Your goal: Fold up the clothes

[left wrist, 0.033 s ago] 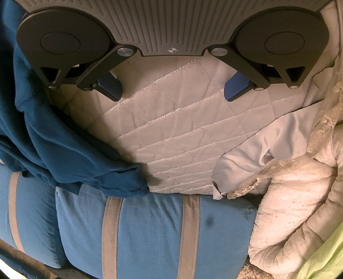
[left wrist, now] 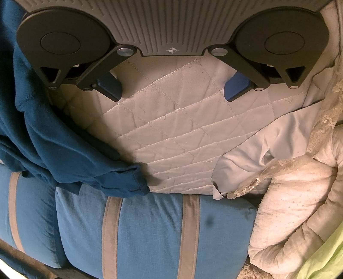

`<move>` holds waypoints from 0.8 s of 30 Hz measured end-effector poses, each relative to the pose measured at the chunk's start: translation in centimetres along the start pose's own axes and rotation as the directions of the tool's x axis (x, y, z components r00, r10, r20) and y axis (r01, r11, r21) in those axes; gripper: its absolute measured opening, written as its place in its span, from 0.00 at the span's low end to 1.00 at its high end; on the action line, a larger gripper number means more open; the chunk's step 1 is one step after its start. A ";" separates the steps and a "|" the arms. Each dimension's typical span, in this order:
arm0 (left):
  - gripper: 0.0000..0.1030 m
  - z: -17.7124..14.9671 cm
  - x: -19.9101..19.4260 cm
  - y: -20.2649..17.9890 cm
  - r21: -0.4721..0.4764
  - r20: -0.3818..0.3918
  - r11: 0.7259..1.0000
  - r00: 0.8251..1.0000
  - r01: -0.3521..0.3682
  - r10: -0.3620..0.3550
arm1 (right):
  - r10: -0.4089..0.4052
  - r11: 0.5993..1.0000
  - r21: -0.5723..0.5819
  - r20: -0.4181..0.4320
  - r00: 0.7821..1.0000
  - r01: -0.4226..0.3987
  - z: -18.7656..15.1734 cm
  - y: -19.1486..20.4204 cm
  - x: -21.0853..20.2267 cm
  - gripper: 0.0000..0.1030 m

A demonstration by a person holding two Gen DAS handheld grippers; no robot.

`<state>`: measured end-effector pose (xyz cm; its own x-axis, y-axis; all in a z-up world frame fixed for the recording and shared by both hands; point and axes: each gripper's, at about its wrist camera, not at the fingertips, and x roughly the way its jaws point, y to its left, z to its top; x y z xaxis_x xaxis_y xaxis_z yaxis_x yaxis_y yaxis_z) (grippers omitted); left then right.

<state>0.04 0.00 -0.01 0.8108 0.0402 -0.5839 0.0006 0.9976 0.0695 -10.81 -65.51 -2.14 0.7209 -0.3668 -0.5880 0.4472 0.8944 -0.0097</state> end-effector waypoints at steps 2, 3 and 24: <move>1.00 0.0 0.0 0.0 -0.001 0.000 1.000 1.000 0.001 -0.001 | 0.000 1.000 0.000 -0.001 1.000 0.000 0.0 0.0 0.0 1.00; 1.00 0.0 0.1 0.0 -0.001 0.000 1.000 1.000 0.001 -0.001 | 0.000 1.000 0.000 -0.001 1.000 0.000 0.0 0.0 0.0 1.00; 1.00 0.1 -0.1 -0.5 0.013 0.000 1.000 1.000 -0.014 0.014 | -0.003 1.000 0.000 0.000 1.000 0.003 -0.1 -0.1 0.3 1.00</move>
<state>-0.03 -0.48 0.09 0.8105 0.0543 -0.5832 -0.0033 0.9961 0.0881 -10.68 -65.65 -2.36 0.7195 -0.3690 -0.5883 0.4493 0.8933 -0.0109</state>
